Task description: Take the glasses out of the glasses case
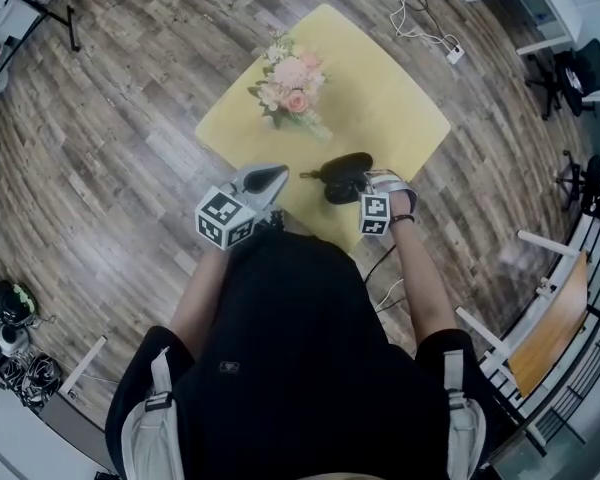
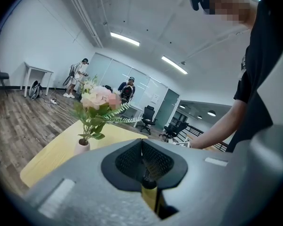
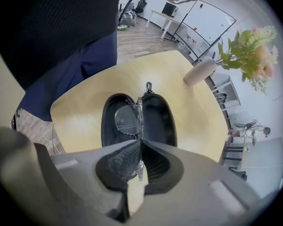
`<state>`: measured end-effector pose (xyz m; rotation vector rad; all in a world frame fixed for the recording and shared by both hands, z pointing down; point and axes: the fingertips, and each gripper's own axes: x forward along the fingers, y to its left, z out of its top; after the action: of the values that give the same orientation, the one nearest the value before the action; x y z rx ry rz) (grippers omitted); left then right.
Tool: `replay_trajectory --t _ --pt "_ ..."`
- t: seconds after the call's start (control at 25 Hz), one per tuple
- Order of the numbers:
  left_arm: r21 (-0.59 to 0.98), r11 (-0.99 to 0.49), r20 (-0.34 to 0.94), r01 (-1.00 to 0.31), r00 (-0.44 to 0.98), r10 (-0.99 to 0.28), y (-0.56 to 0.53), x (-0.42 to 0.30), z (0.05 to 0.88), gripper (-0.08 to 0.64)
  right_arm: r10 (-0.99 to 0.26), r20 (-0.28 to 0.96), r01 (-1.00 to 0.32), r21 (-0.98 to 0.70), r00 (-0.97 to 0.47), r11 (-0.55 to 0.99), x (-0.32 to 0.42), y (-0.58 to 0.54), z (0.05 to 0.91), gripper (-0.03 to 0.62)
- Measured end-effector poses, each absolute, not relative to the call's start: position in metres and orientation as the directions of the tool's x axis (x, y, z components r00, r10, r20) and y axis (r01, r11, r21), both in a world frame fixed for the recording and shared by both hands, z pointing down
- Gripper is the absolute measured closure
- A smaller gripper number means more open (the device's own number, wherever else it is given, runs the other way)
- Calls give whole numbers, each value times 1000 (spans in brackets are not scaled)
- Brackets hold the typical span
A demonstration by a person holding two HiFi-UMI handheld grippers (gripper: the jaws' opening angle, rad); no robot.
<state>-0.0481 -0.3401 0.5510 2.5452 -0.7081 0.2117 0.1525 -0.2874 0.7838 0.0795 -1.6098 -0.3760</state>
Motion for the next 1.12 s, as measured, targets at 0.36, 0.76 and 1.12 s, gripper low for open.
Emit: replay_trajectory --t 0.36,0.76,1.12 --pt "398 -752 253 -526 851 -461 -325 -39 540 549 -349 931 87 358 -110 930 158 -284 758 580" --pt "381 -745 272 -547 837 -476 -301 -21 537 549 -403 891 -103 390 -208 915 152 -269 726 580" --pt "354 -737 295 -576 816 -497 -277 9 528 549 -447 844 -279 371 -295 886 168 -259 702 581"
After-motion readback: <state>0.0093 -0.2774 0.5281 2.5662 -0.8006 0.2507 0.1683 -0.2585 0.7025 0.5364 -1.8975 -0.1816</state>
